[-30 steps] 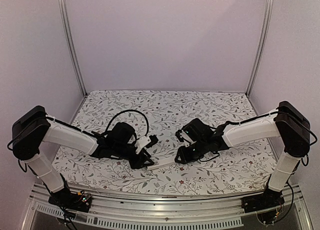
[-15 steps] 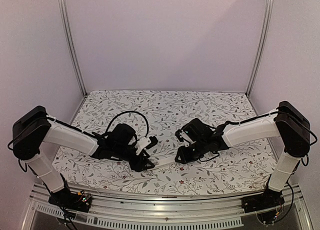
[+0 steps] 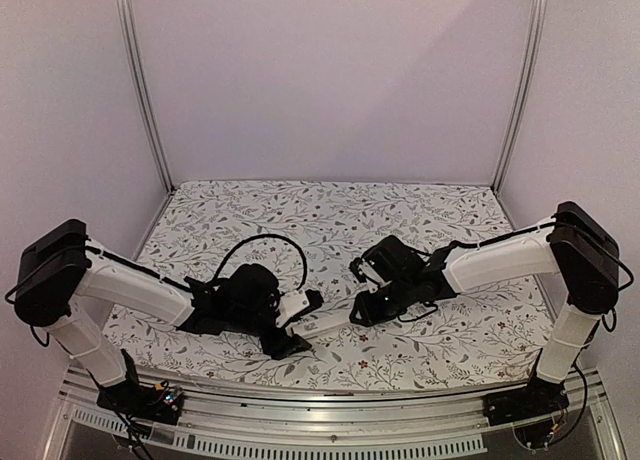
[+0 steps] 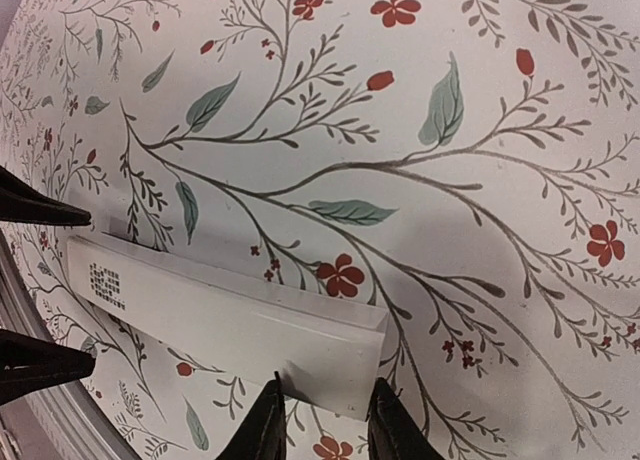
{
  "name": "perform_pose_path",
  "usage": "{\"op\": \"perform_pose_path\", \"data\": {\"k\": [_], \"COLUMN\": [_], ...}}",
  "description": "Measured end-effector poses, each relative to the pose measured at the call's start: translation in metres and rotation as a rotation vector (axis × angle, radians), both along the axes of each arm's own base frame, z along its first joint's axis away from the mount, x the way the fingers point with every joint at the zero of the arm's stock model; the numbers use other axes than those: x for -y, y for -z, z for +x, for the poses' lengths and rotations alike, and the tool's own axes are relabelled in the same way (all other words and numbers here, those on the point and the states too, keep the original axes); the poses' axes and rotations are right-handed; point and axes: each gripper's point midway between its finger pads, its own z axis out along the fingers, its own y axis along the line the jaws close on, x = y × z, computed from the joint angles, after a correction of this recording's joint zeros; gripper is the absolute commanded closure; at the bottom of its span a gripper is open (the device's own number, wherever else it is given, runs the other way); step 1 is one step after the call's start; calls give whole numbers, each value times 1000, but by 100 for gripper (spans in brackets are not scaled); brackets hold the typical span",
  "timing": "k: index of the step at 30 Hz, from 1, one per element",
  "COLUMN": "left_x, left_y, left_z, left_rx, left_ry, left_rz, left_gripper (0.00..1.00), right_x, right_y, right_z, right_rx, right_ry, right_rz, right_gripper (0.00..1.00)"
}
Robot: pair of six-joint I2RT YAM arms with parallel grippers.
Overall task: Load the batteries into the remote control
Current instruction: Adjust the battery cover on the remote control without the battery cover.
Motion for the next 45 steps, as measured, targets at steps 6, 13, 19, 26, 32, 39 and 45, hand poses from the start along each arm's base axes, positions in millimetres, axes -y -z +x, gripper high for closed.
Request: {"op": "perform_pose_path", "data": {"k": [6, 13, 19, 26, 32, 39, 45], "left_x": [0, -1, 1, 4, 4, 4, 4], "left_y": [10, 13, 22, 25, 25, 25, 25], "left_z": [17, 20, 20, 21, 21, 21, 21], "left_rx": [56, 70, 50, 38, 36, 34, 33], "left_ry": [-37, -36, -26, -24, -30, -28, -27], "left_rz": [83, 111, 141, 153, 153, 151, 151], "left_gripper": [48, 55, 66, 86, 98, 99, 99], "right_x": [0, 0, 0, 2, 10, 17, 19], "right_y": [0, 0, 0, 0, 7, 10, -5], "right_z": [1, 3, 3, 5, 3, 6, 7], "right_rx": [3, 4, 6, 11, 5, 7, 30], "right_ry": [-3, -2, -3, 3, 10, 16, 3], "right_rz": [-4, -5, -6, -13, -57, -81, -68], "right_gripper": [73, 74, 74, 74, 71, 65, 69]}}
